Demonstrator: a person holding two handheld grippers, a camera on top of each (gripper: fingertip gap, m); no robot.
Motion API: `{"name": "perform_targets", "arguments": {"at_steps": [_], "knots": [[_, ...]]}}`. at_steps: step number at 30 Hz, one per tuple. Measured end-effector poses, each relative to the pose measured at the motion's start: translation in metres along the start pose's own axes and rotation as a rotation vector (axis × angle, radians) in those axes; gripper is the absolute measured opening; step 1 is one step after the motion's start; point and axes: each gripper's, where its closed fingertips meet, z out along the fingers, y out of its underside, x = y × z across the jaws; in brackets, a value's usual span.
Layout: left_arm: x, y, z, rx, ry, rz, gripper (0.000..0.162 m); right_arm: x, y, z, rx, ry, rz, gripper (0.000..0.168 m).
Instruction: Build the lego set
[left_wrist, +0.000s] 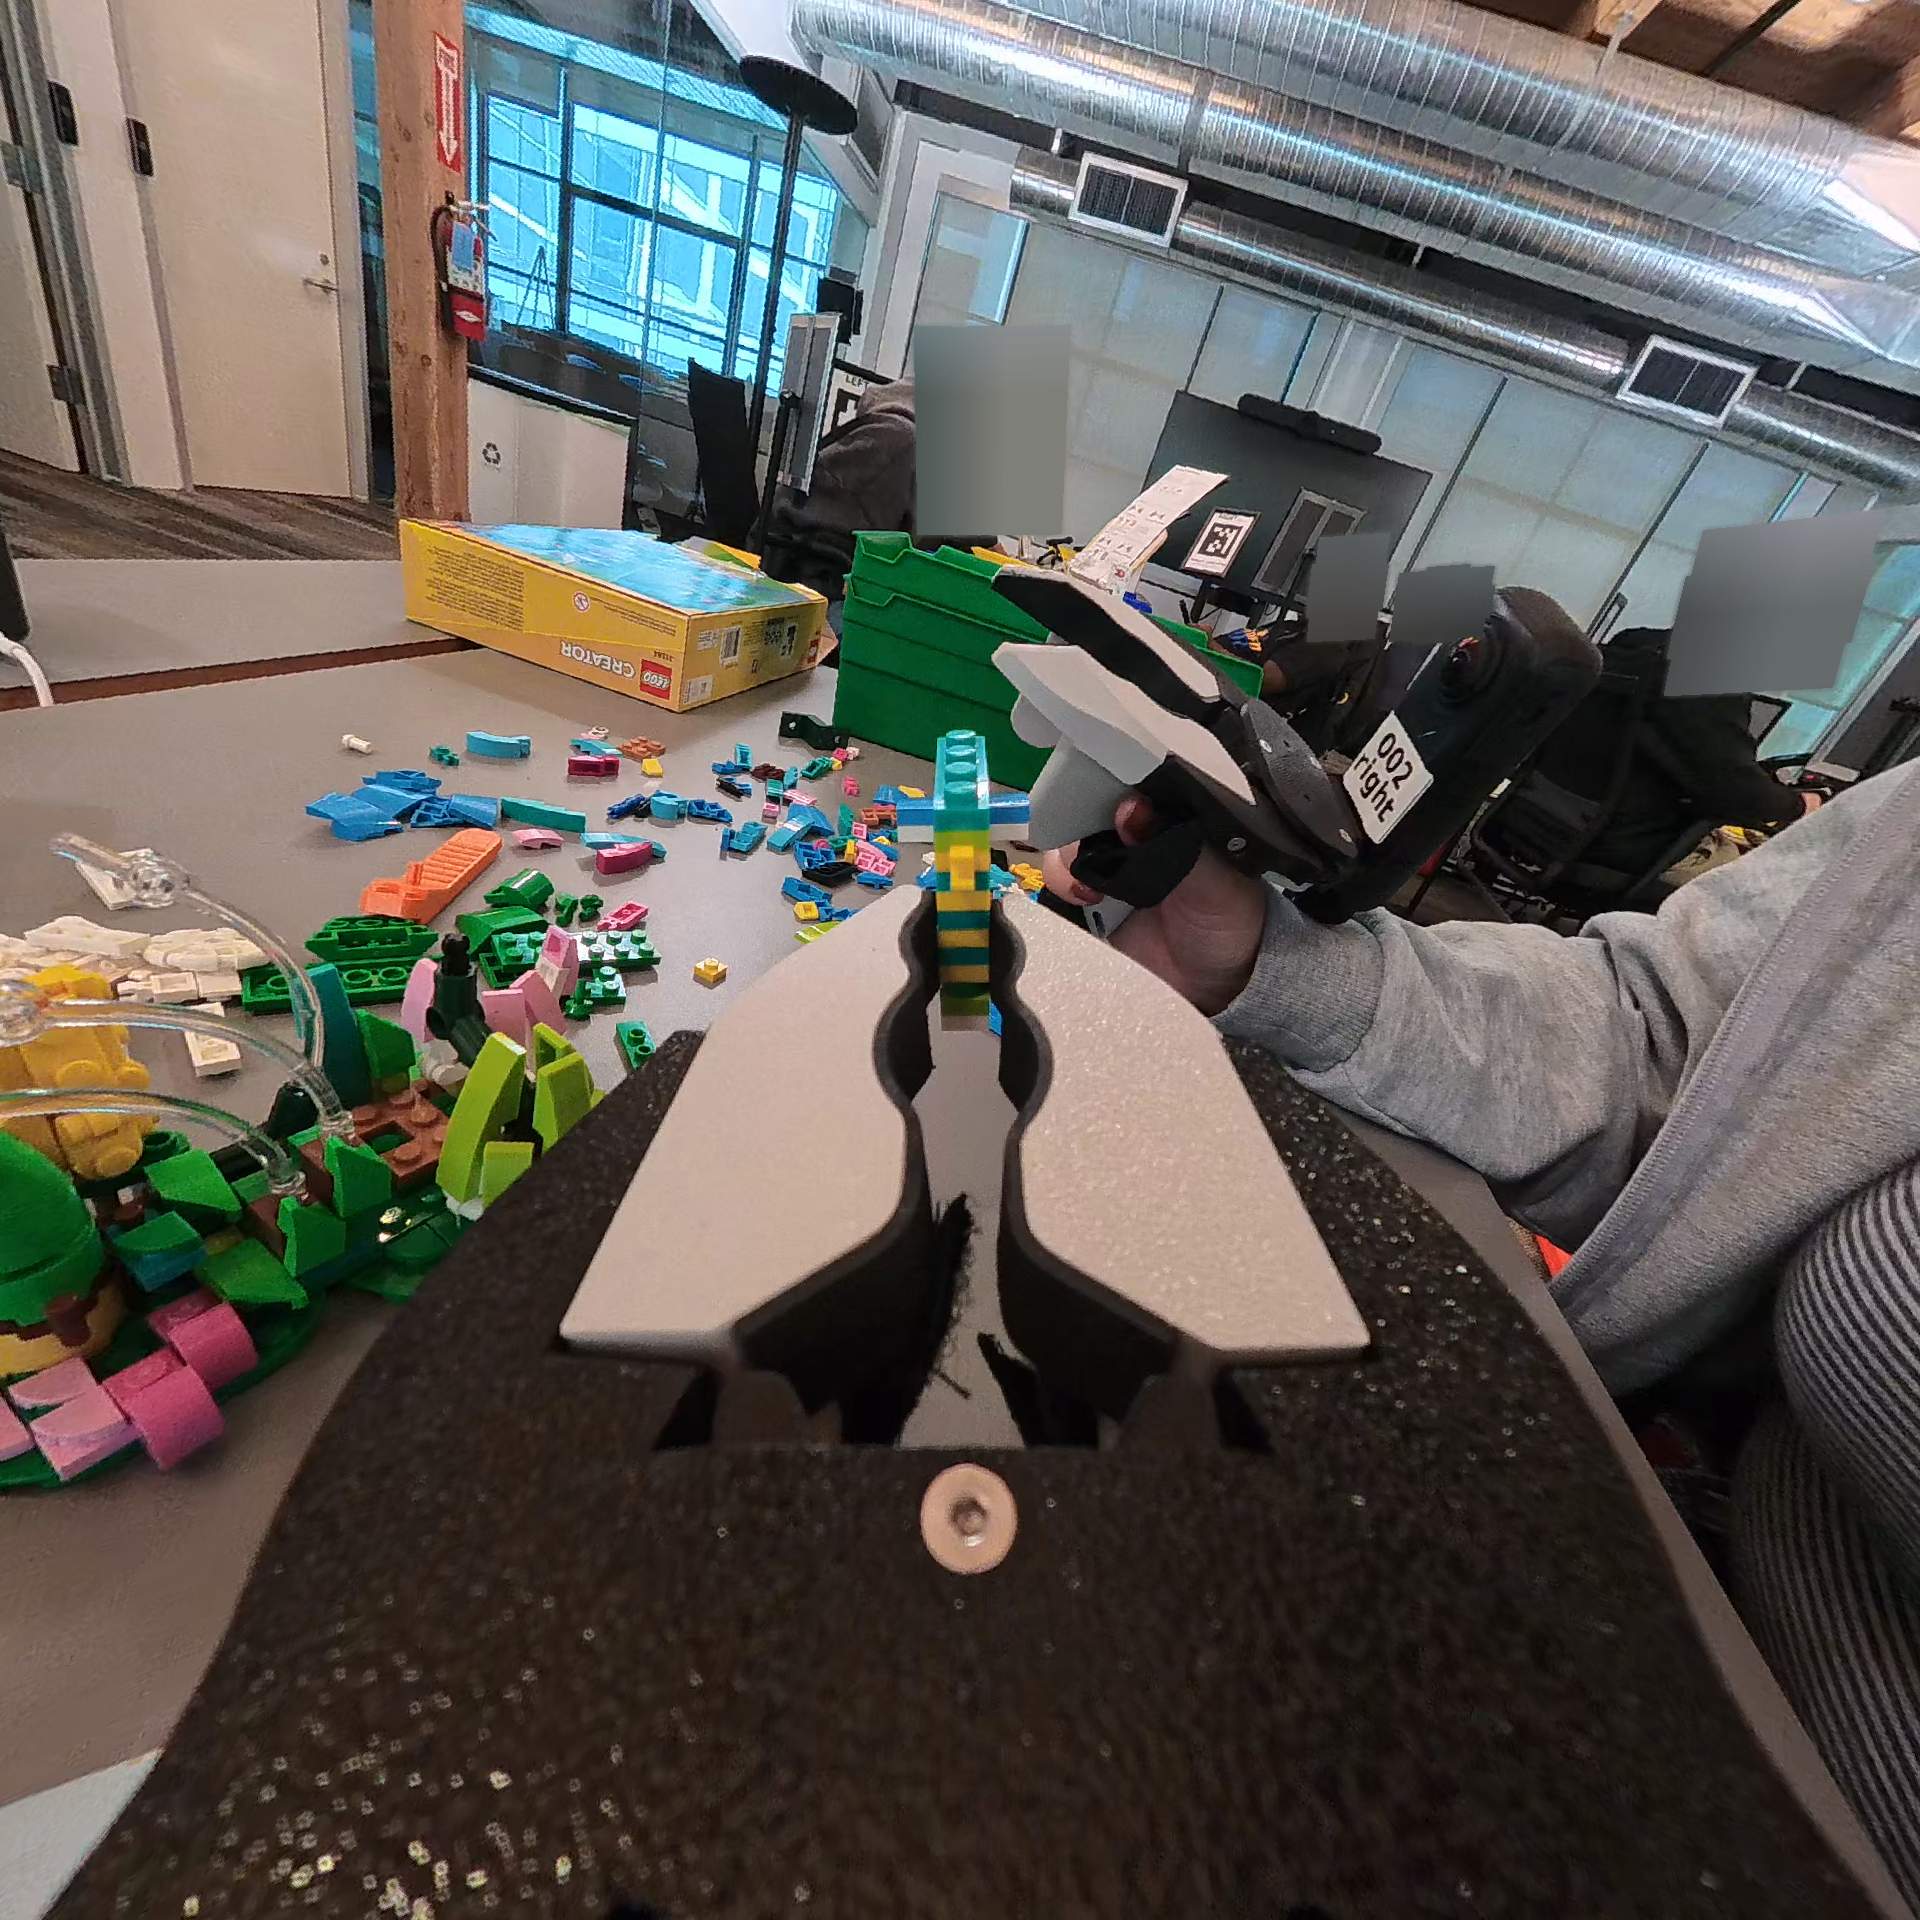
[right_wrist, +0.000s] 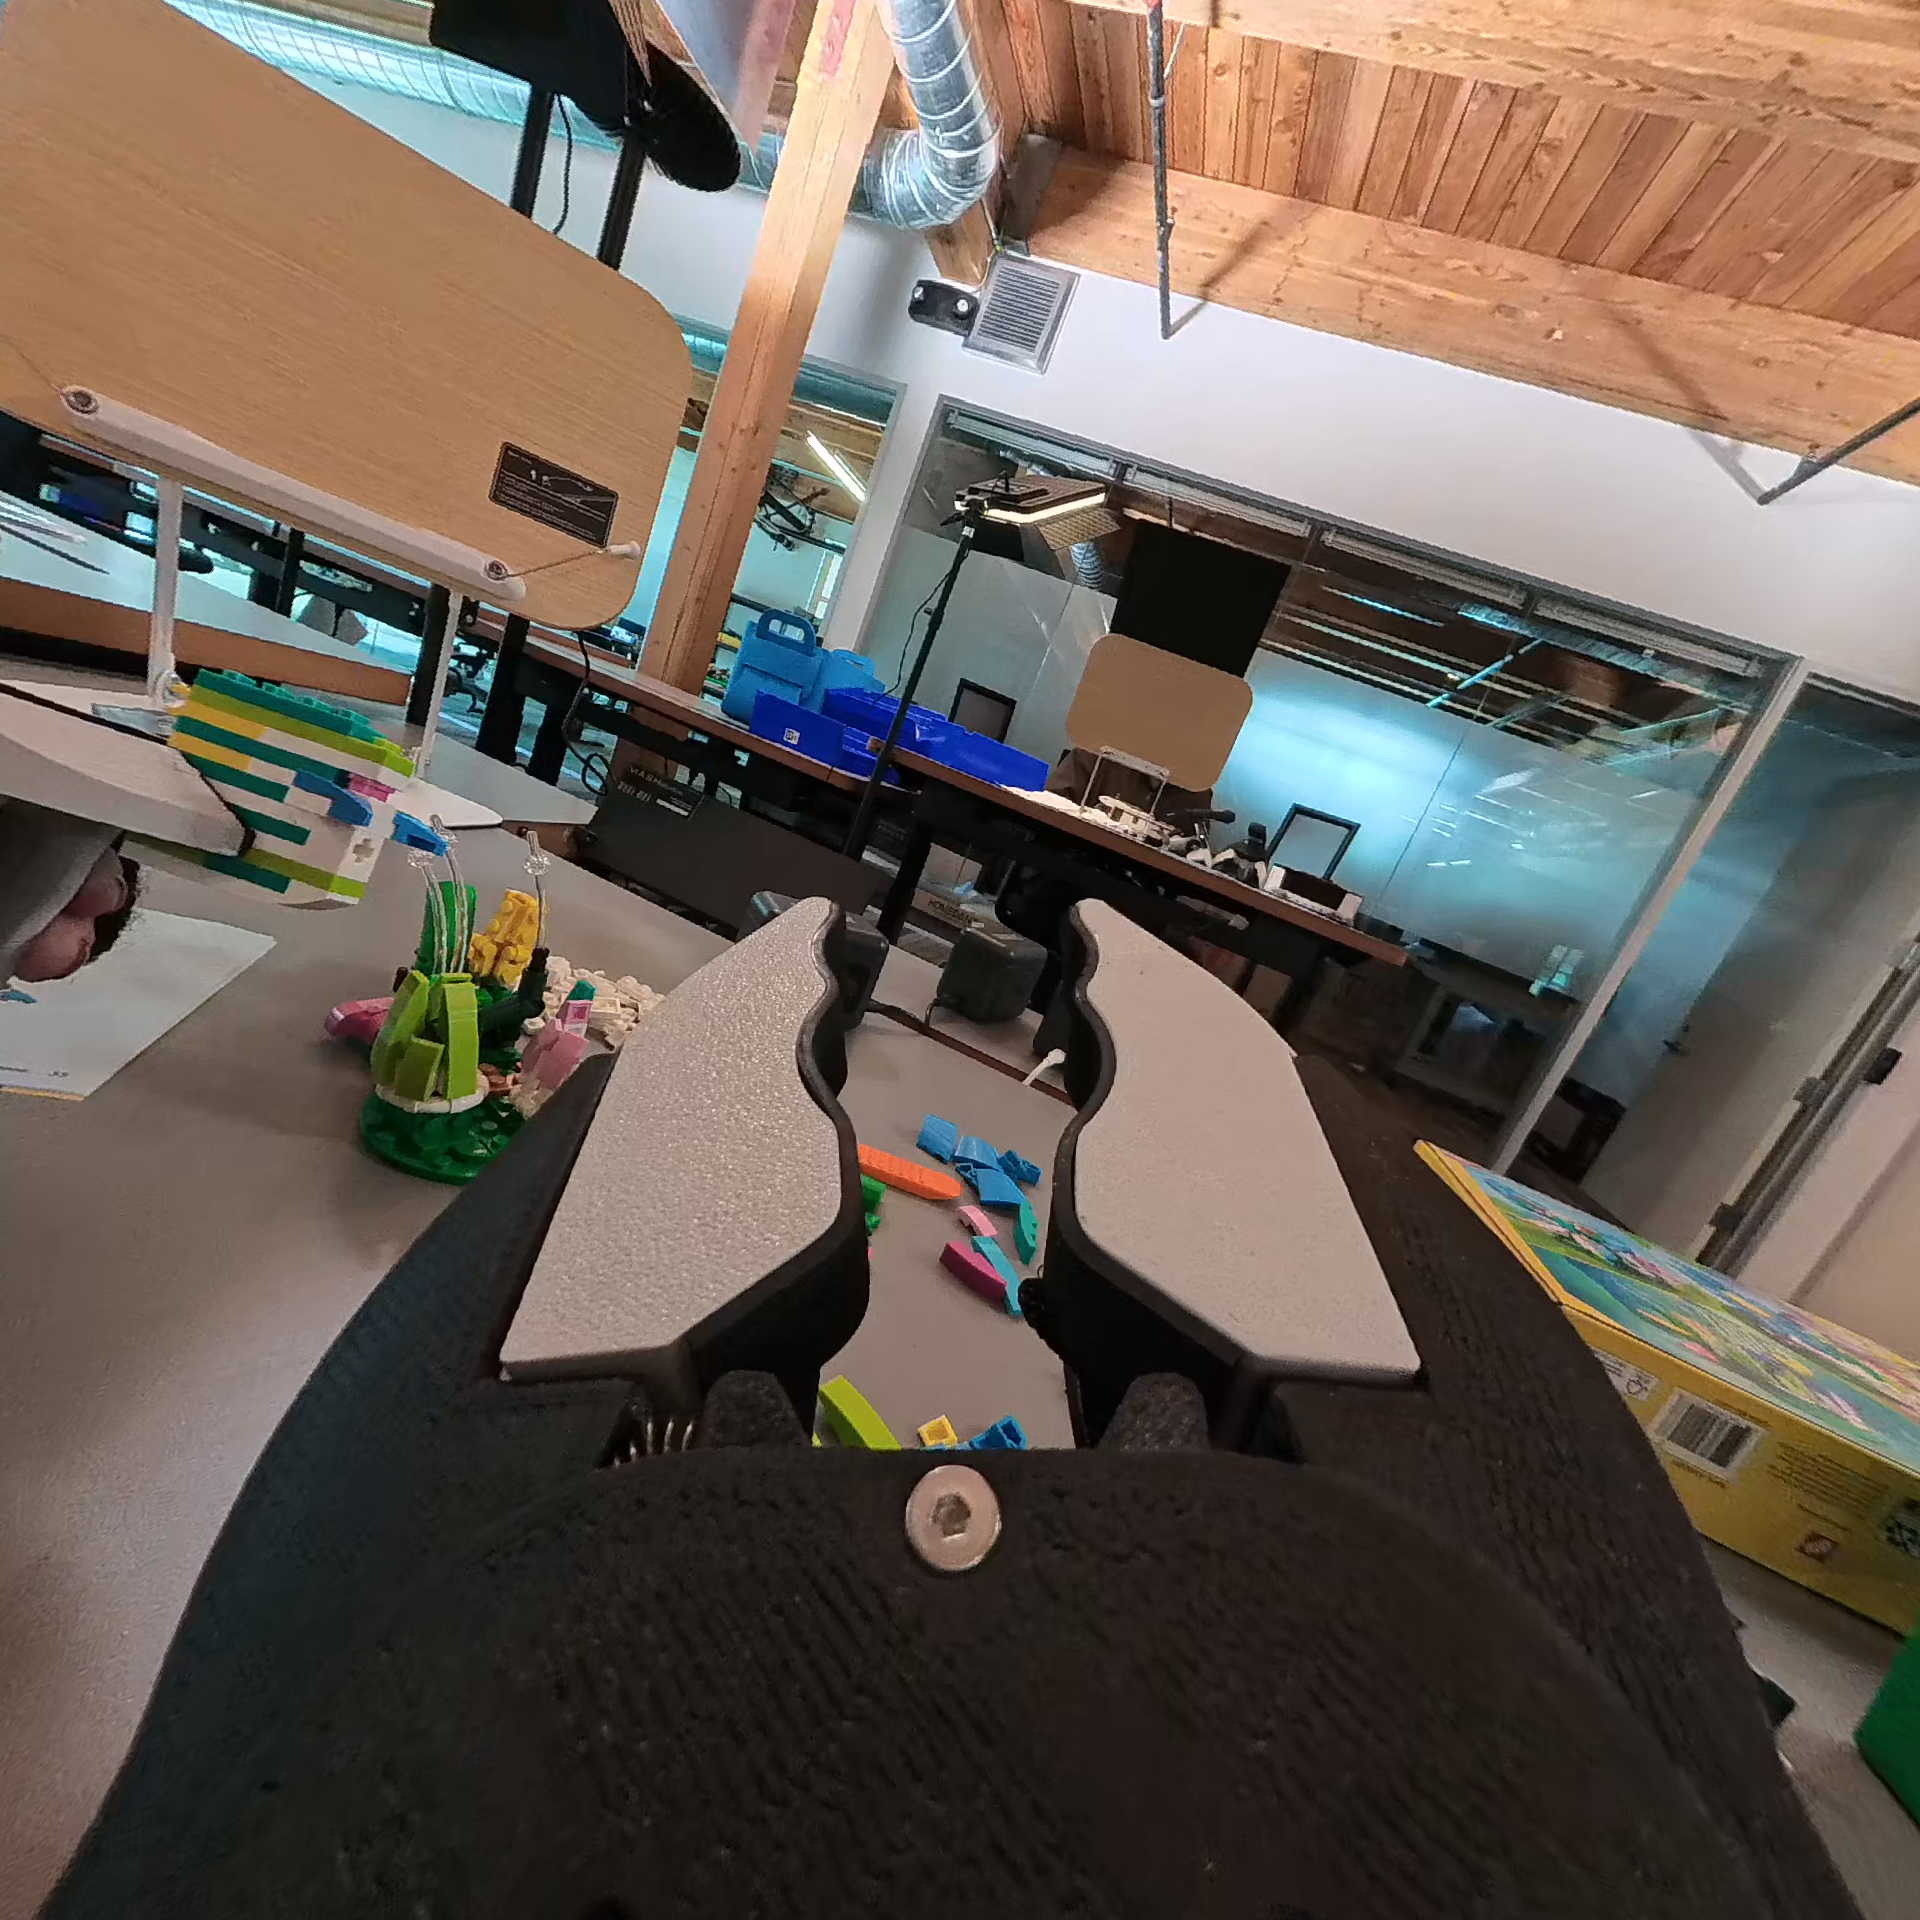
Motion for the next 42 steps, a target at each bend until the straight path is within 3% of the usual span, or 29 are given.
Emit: {"name": "perform_targets", "arguments": {"at_steps": [42], "knots": [[0.0009, -0.0003, -0.0003, 0.002, 0.014, -0.009, 0.008, -0.0055, -0.0002, 0.0003, -0.001, -0.020, -0.016, 0.030]]}}
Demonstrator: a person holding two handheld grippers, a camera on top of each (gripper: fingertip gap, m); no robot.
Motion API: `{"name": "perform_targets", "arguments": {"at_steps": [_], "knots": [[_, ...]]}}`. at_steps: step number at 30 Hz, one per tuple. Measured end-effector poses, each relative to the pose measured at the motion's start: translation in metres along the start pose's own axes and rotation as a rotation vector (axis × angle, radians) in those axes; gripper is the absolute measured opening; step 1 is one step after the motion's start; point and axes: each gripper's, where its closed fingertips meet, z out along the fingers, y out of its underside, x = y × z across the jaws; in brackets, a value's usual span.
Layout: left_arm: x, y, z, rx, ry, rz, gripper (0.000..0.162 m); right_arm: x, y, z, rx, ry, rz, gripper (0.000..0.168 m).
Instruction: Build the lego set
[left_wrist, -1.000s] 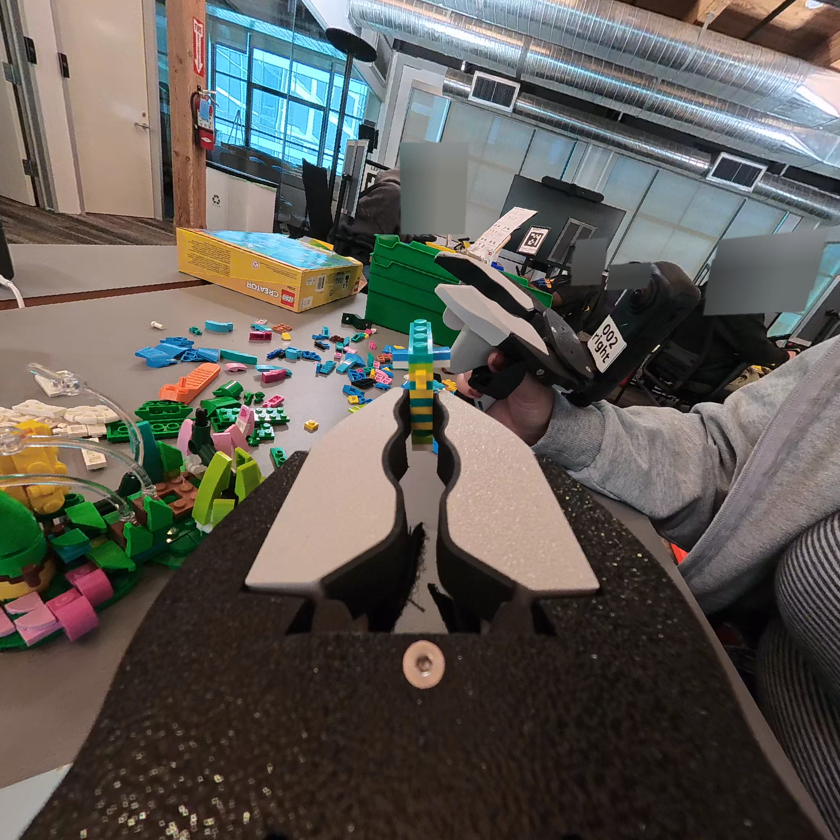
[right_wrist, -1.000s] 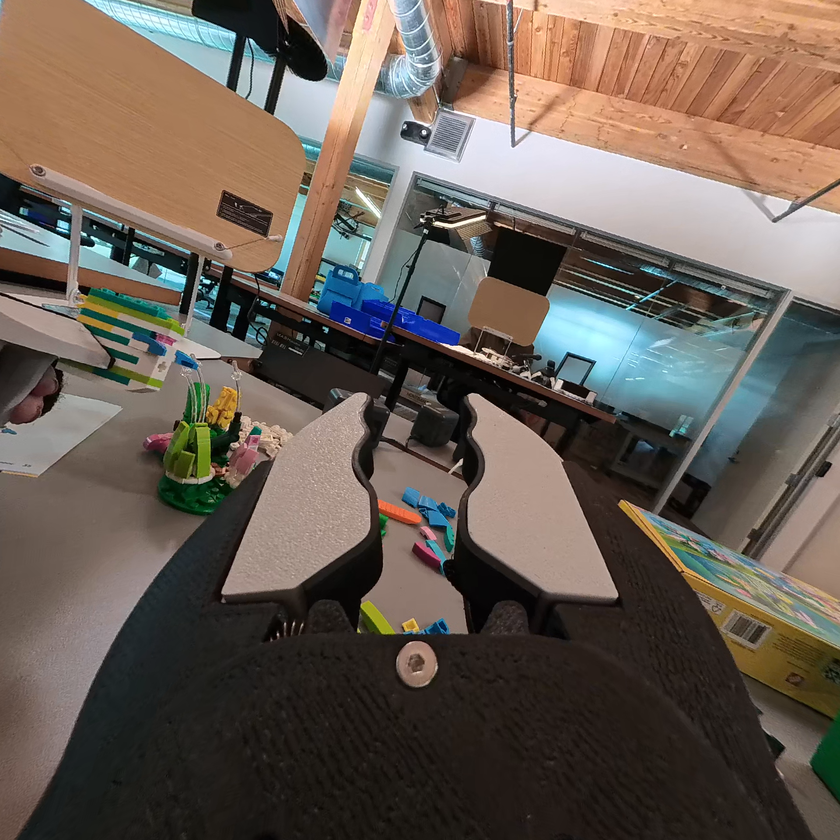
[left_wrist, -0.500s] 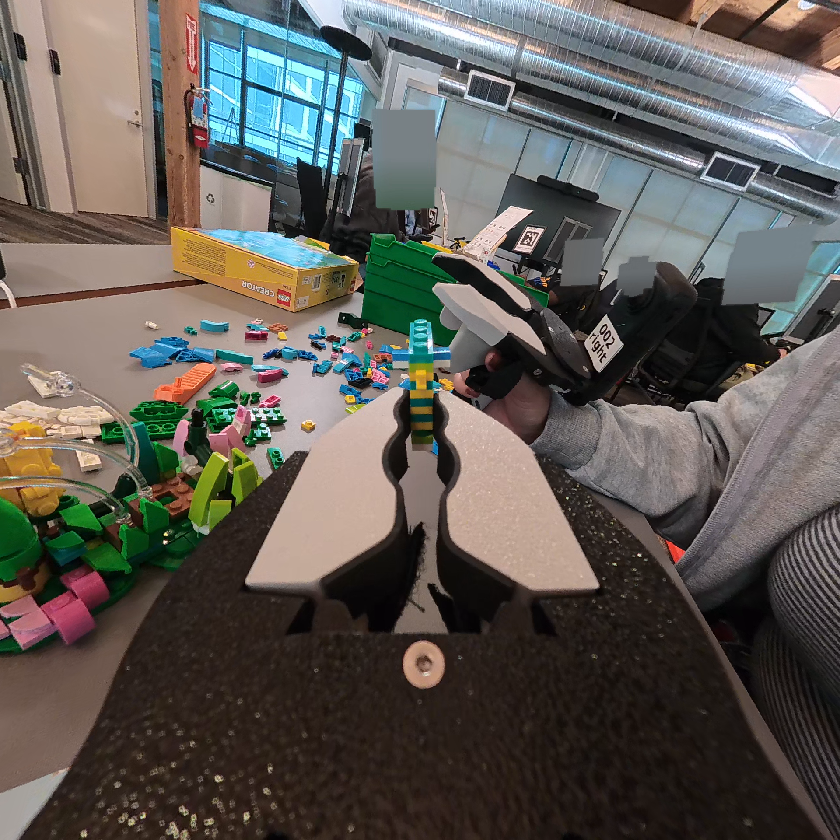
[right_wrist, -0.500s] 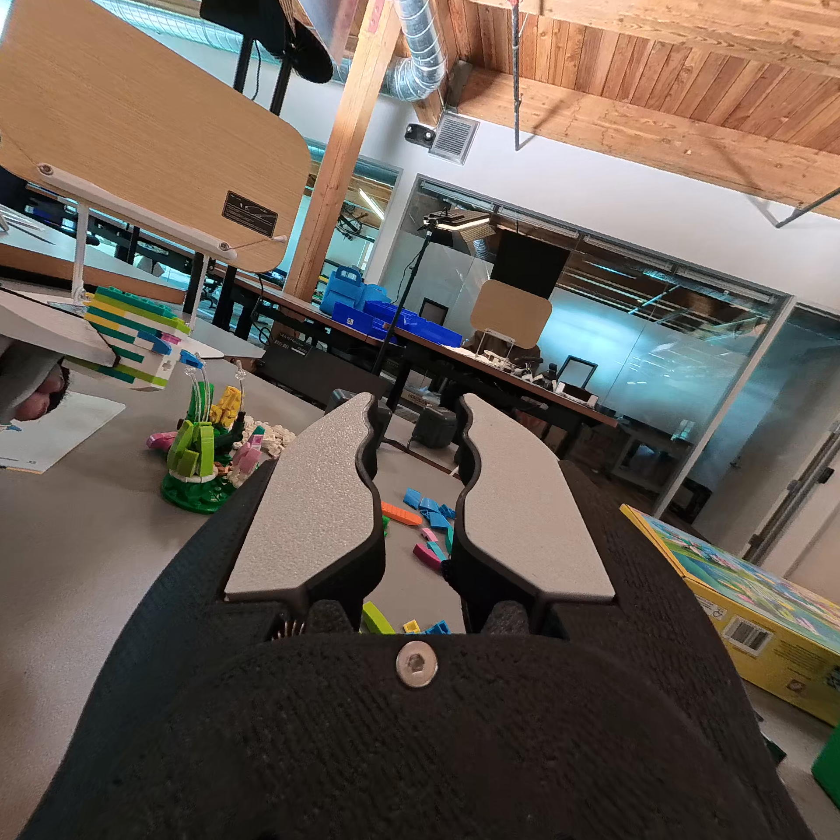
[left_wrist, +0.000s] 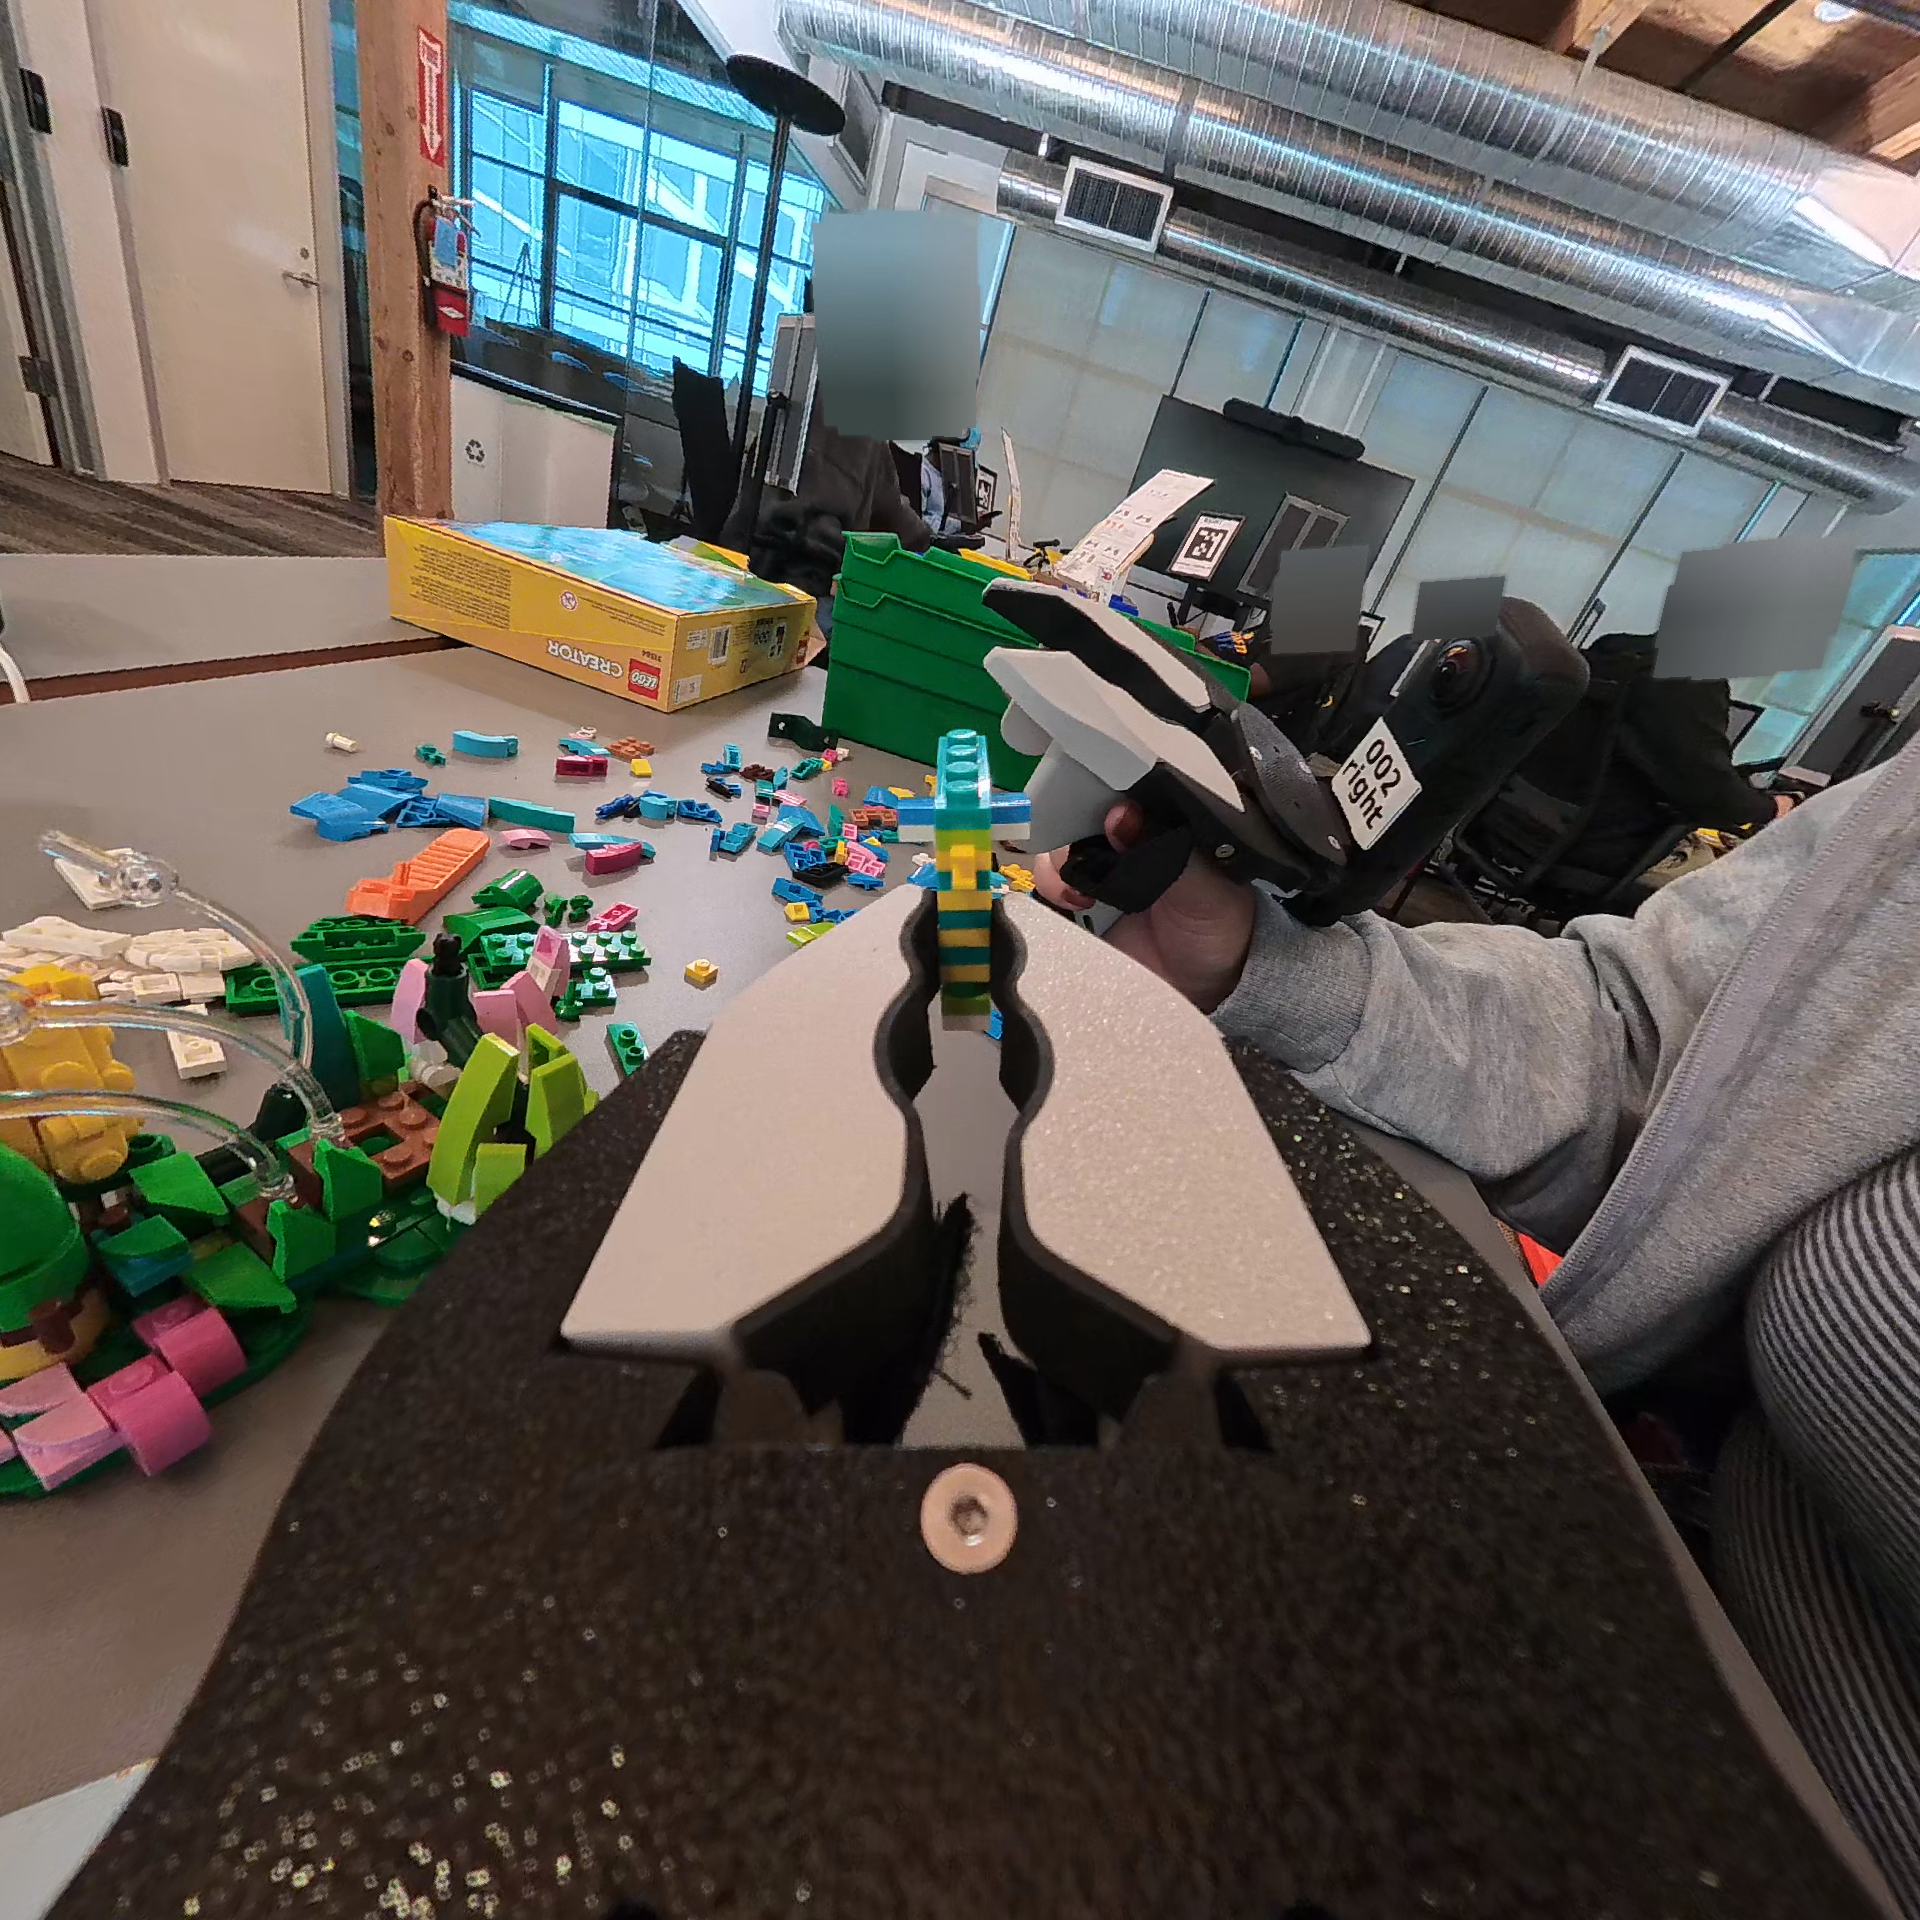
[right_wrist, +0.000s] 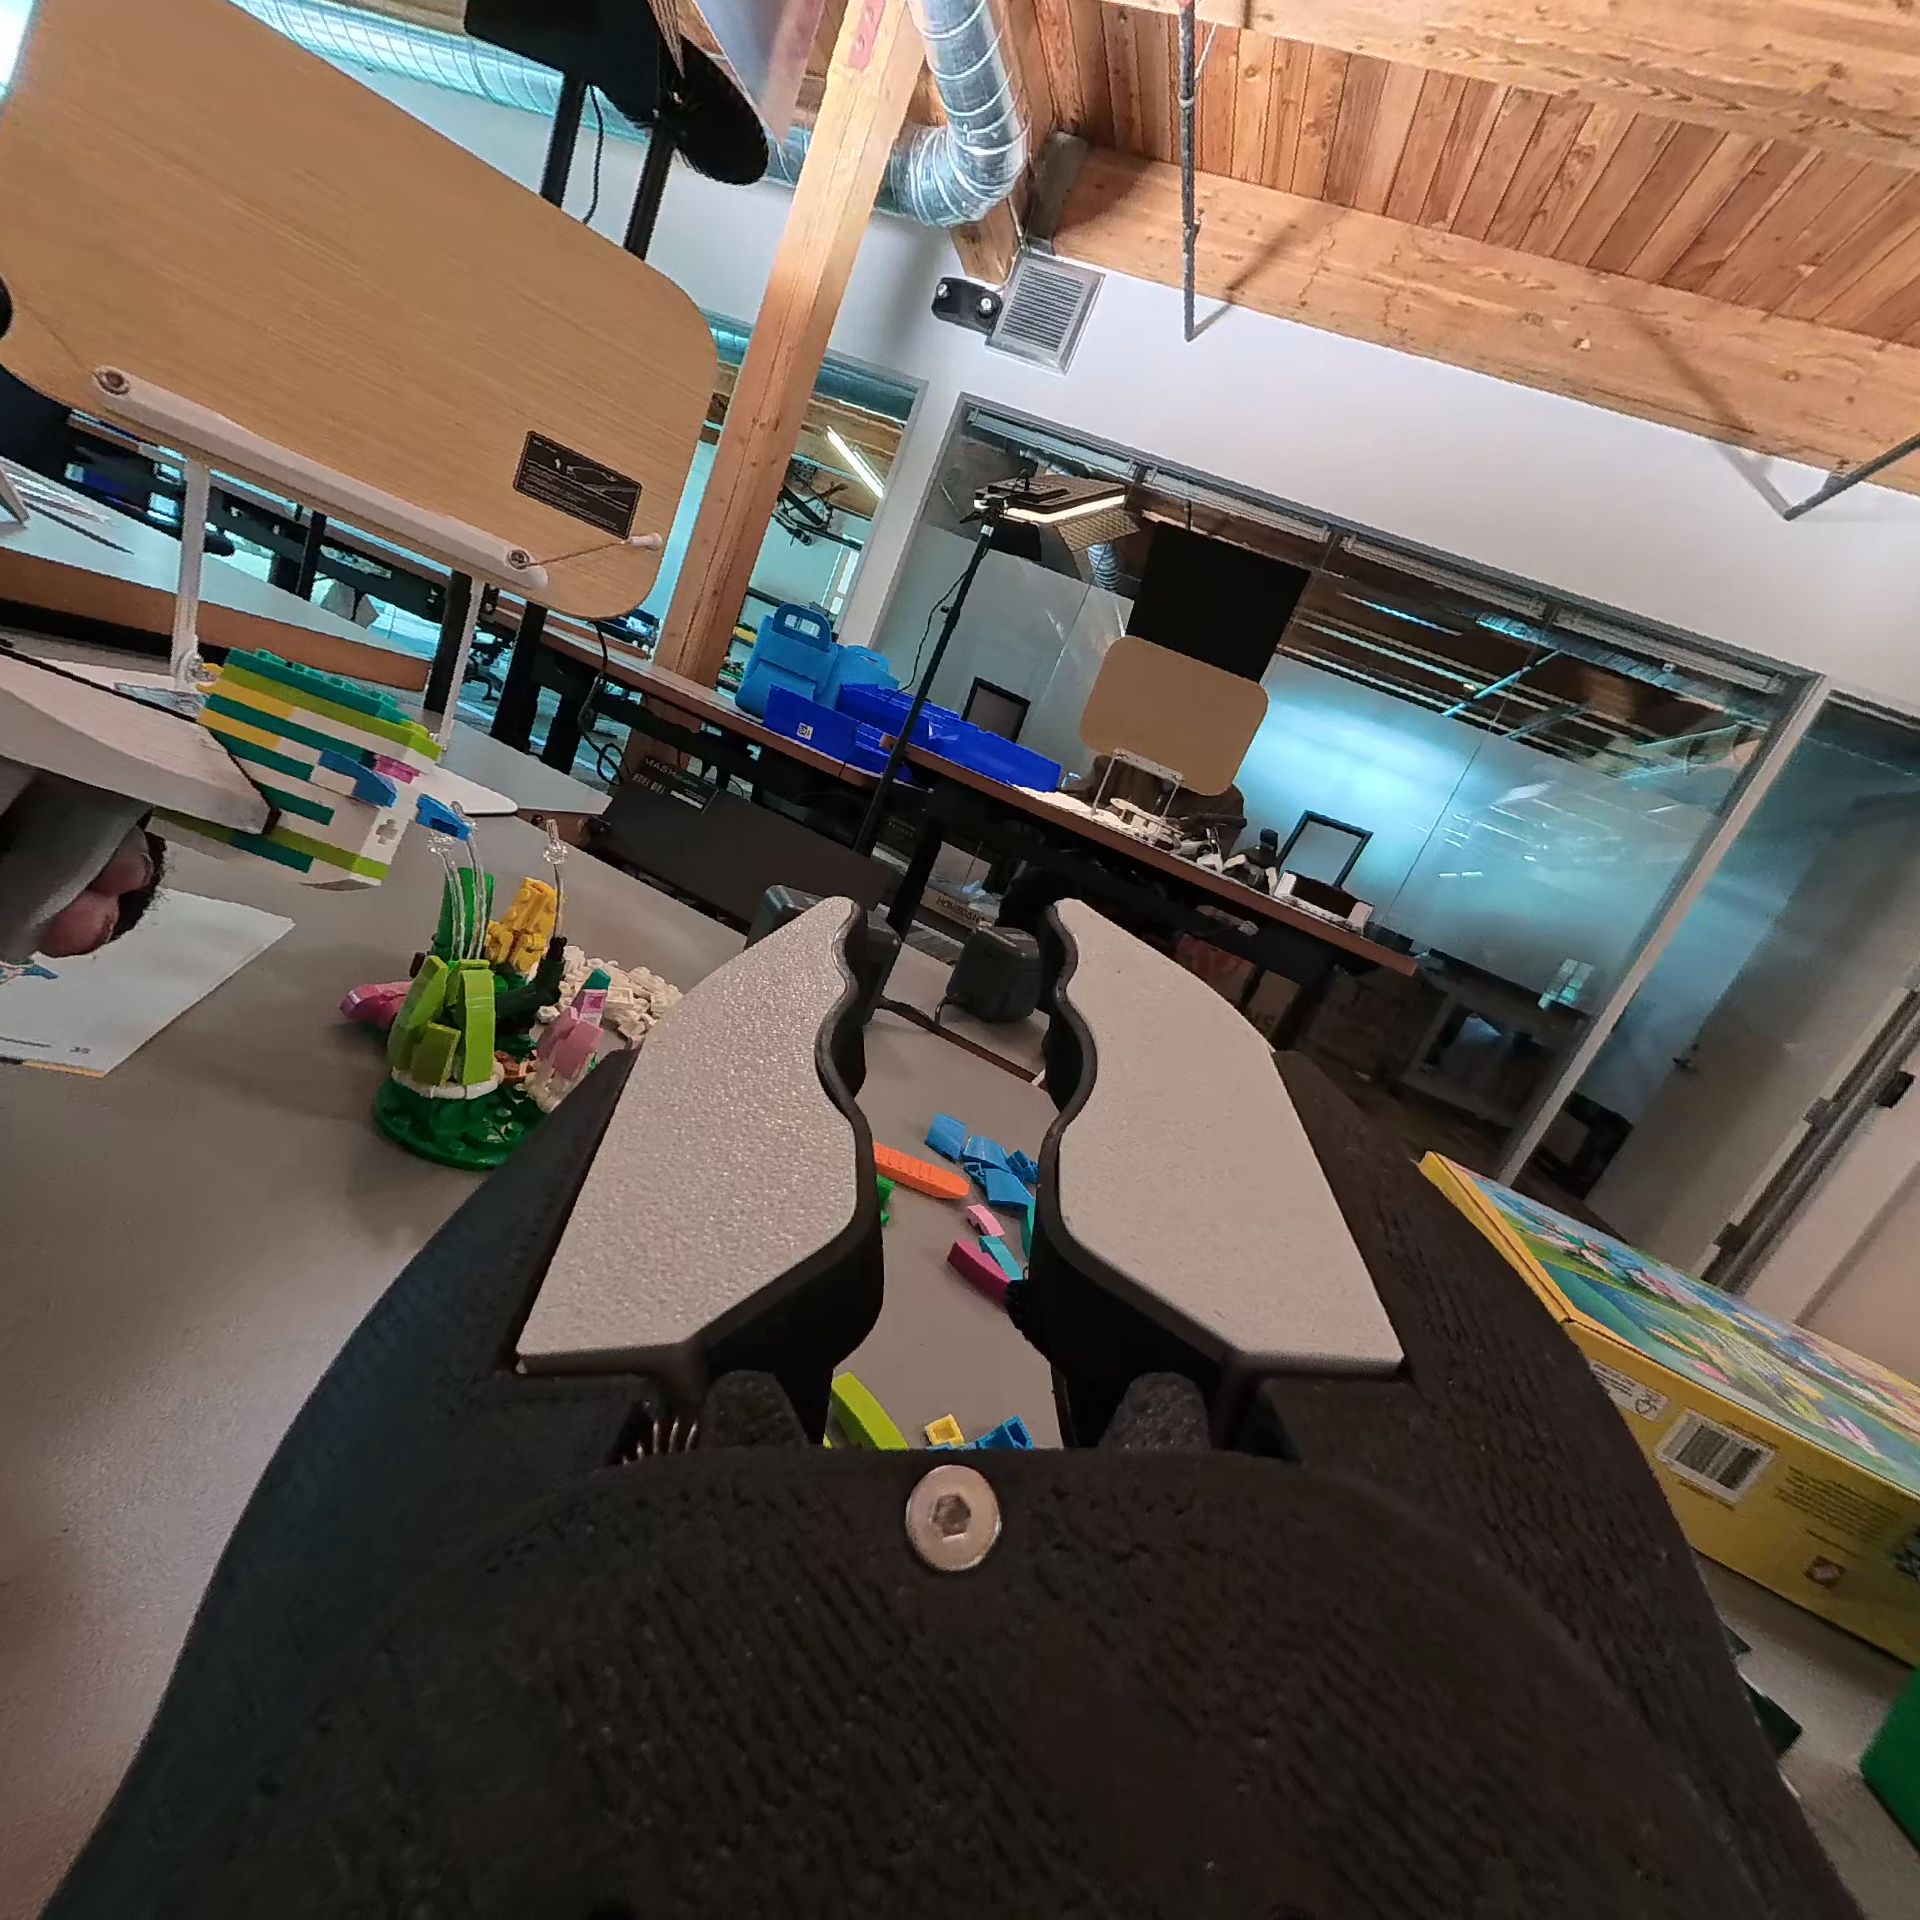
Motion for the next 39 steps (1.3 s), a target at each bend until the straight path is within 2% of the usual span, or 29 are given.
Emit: {"name": "perform_targets", "arguments": {"at_steps": [17, 26, 28, 36, 39], "knots": [[0.003, 0.001, 0.001, -0.009, 0.021, 0.000, 0.008, -0.009, -0.005, -0.002, 0.026, -0.071, 0.054, 0.028], [0.004, 0.007, 0.005, -0.052, -0.002, 0.049, 0.008, -0.008, 0.002, -0.001, -0.019, -0.082, 0.087, 0.010], [0.005, 0.007, 0.005, -0.055, 0.001, 0.058, 0.008, -0.005, 0.005, -0.001, -0.033, -0.059, 0.078, 0.001], [0.008, 0.010, 0.007, -0.074, -0.009, 0.099, 0.008, -0.007, 0.019, 0.002, -0.128, -0.077, 0.055, 0.000], [0.008, 0.009, 0.007, -0.069, -0.006, 0.097, 0.008, -0.005, 0.022, 0.002, -0.154, -0.115, -0.047, 0.000]]}}
